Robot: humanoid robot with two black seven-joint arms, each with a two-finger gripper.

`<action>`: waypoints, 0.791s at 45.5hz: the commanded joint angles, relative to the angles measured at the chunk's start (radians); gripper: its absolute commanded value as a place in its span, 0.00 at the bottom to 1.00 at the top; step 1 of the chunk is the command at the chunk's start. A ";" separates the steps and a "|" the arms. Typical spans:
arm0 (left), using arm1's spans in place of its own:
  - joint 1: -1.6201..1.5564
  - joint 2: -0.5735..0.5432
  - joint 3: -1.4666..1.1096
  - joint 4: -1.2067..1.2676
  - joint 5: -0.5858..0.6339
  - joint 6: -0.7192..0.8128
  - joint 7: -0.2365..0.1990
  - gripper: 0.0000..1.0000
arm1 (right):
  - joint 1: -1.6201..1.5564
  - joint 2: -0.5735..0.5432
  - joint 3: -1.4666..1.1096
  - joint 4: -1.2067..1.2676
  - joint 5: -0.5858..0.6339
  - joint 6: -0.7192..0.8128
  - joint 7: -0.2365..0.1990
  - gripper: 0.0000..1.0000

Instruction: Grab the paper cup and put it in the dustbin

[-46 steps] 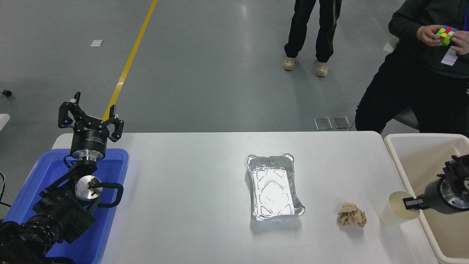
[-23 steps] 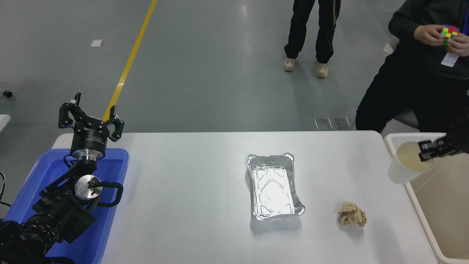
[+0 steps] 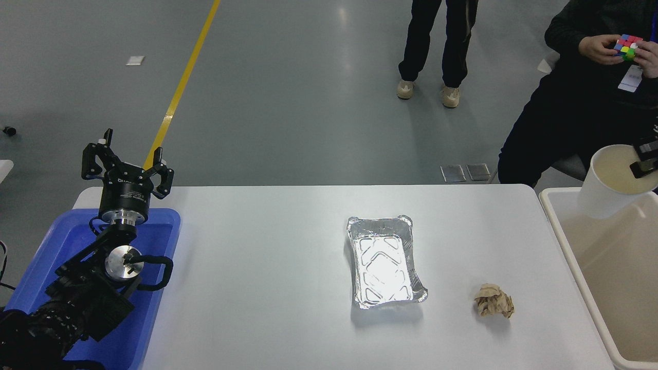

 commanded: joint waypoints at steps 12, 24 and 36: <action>0.000 0.000 0.000 0.000 0.000 0.000 0.000 0.99 | -0.460 -0.212 0.325 -0.654 0.355 -0.014 -0.025 0.00; 0.000 0.000 0.000 0.000 0.000 0.000 0.000 0.99 | -0.958 -0.202 0.701 -0.942 0.646 -0.168 -0.076 0.00; 0.000 0.000 0.000 0.000 0.000 0.000 0.000 0.99 | -1.333 -0.075 1.165 -1.025 0.790 -0.501 -0.175 0.00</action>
